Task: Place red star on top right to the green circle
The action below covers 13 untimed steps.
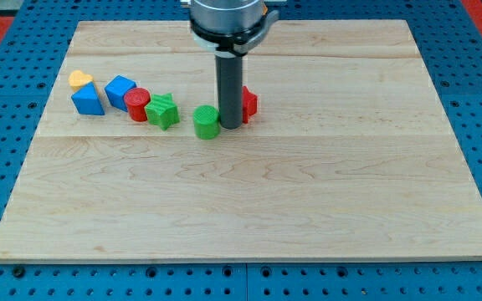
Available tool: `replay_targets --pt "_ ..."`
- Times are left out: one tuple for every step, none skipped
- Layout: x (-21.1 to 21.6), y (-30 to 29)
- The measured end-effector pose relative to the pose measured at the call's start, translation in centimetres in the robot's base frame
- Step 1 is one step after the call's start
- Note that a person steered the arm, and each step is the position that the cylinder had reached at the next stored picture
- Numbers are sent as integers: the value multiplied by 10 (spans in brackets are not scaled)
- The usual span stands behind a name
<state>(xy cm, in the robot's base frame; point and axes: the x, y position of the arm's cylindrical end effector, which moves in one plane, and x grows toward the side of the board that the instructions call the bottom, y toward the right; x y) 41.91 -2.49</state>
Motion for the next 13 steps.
replay_targets --pt "18 17" --pt "15 10" --pt "-4 -21" --pt "-14 -42" --pt "3 3" --pt "10 65" --pt "-9 87" --pt "-23 76" --pt "-42 37" --pt "-43 -4" --pt "-42 -18" --pt "-43 11" --pt "-43 12"
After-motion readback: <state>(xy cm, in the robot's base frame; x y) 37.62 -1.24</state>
